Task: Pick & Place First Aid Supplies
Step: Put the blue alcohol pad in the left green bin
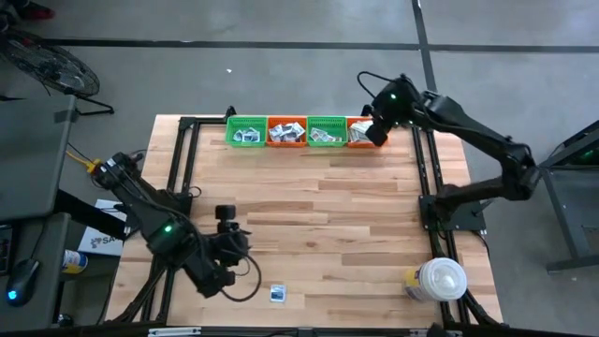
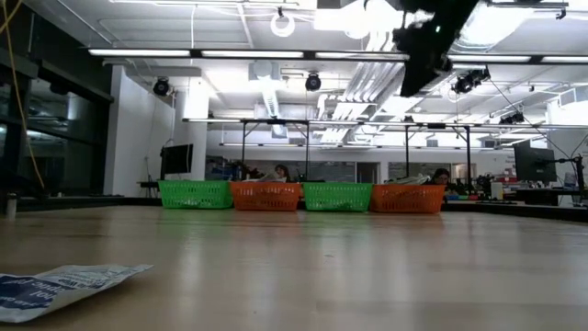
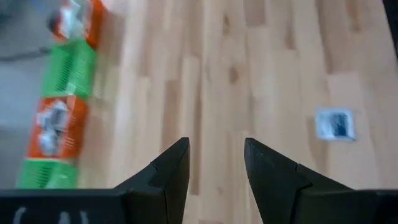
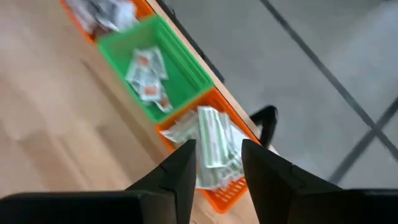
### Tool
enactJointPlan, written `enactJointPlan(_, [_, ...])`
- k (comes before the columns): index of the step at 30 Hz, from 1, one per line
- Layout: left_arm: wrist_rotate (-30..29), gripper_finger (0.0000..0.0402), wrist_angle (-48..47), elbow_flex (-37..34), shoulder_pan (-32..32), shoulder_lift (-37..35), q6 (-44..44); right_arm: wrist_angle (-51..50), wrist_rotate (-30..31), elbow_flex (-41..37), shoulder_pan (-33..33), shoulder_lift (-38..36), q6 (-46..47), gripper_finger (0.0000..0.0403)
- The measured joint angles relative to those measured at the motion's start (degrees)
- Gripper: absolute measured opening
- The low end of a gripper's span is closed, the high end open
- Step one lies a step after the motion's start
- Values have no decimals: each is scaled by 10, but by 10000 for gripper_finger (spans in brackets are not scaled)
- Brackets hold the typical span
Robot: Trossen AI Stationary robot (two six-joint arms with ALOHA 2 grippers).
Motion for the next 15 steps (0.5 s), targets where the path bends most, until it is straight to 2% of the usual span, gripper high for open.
enactJointPlan(4, [75, 149, 31, 0, 33, 13, 55, -8, 0, 0, 50, -45, 46, 122])
enactJointPlan(11, [248, 149, 133, 0, 94, 59, 236, -21, -1, 0, 160, -94, 104, 122])
enactJointPlan(15, [336, 149, 153, 0, 119, 98, 329, -22, 0, 0, 219, -105, 124, 122])
